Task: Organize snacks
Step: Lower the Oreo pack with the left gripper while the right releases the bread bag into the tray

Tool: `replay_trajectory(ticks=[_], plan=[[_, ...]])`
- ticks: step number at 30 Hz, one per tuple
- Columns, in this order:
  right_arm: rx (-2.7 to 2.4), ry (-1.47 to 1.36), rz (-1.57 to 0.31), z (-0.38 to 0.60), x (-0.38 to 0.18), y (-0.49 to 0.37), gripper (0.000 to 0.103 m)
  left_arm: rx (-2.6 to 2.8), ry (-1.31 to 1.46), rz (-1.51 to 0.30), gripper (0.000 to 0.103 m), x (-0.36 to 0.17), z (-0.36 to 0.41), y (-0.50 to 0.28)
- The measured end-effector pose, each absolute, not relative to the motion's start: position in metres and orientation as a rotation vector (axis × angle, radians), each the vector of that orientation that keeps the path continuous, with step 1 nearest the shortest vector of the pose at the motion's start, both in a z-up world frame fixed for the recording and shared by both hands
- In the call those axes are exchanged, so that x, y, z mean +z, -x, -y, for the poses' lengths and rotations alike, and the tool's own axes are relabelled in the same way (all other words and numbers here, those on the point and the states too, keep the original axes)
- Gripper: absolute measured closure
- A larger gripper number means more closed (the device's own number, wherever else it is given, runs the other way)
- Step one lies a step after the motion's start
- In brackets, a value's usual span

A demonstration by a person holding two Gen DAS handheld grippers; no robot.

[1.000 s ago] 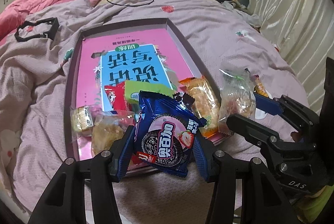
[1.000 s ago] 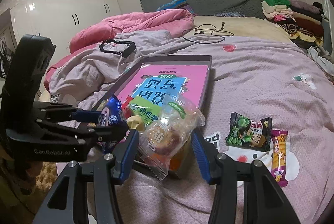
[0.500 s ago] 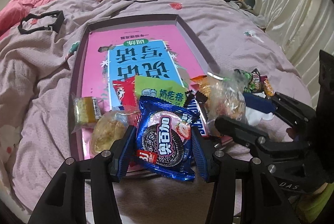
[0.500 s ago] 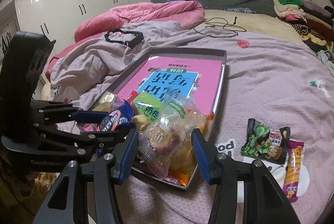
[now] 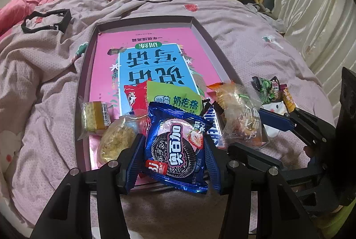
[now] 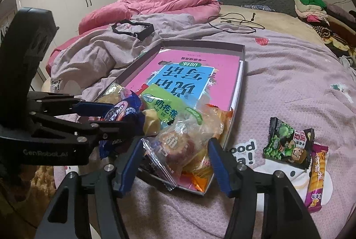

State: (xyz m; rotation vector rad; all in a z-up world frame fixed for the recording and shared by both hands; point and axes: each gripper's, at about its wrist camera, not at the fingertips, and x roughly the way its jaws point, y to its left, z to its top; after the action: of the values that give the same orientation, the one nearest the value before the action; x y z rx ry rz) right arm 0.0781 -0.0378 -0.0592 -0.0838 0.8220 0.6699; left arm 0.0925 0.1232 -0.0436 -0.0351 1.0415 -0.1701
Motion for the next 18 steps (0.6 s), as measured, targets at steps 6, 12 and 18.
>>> replay_trajectory(ticks=[6,12,18], plan=[[0.664,0.076,-0.8,0.043,-0.054,-0.073,0.039,-0.17,0.032,-1.042,0.049,-0.043,-0.123,-0.093],[0.652,0.055,-0.784,0.051,-0.05,-0.072,0.037,-0.173,0.021,-1.038,0.049,-0.042,-0.121,-0.092],[0.639,0.034,-0.775,0.06,-0.047,-0.071,0.036,-0.174,0.007,-1.031,0.049,-0.039,-0.117,-0.092]])
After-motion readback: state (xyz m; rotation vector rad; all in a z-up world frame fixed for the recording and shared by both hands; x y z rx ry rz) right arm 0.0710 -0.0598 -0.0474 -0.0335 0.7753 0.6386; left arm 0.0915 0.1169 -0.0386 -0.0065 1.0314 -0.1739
